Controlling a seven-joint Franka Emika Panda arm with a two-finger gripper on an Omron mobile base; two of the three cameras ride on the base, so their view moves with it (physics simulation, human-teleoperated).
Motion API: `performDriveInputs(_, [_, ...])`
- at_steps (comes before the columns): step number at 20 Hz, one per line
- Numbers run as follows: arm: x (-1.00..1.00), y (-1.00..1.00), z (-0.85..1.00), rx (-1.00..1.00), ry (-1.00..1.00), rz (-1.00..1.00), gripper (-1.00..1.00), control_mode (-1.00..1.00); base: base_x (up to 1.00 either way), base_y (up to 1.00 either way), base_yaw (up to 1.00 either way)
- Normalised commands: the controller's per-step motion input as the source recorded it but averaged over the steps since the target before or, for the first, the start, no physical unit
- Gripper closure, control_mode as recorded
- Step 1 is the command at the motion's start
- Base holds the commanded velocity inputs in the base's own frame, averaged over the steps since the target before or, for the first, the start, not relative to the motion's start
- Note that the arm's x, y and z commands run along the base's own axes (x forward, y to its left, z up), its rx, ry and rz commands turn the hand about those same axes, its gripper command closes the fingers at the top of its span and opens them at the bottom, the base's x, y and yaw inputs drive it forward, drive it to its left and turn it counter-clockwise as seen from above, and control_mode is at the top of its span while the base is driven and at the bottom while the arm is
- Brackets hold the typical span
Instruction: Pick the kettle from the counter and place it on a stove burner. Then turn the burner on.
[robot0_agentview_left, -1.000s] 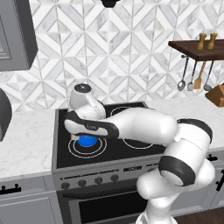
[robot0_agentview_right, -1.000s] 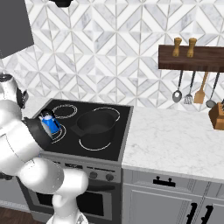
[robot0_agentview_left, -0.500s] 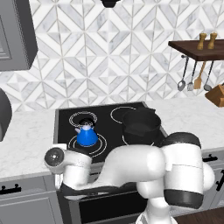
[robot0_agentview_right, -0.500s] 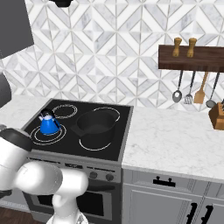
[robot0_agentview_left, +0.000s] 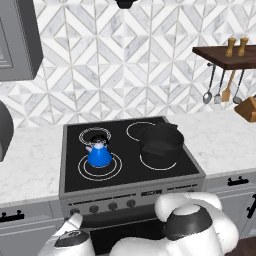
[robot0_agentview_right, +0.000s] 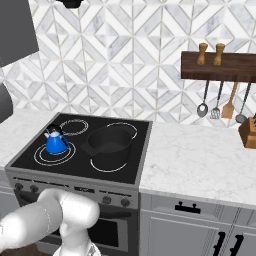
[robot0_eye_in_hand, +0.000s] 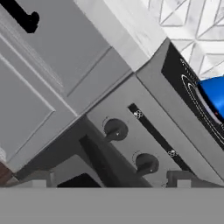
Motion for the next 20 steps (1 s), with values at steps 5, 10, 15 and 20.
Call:
performDriveInputs(5, [-0.41, 0.10, -0.53, 0.60, -0.32, -0.72, -1.00, -1.00, 0.00, 0.00, 0.00])
performDriveInputs(10, [0.05, -0.54, -0.03, 0.29, -0.49, -0.40, -1.00, -1.00, 0.00, 0.00, 0.00])
performDriveInputs(15, [0.38, -0.66, 0.00, 0.31, -0.26, -0.10, -1.00, -1.00, 0.00, 0.00, 0.00])
performDriveInputs(20, [0.60, -0.15, 0.00, 0.13, 0.00, 0.00, -1.00, -1.00, 0.00, 0.00, 0.00])
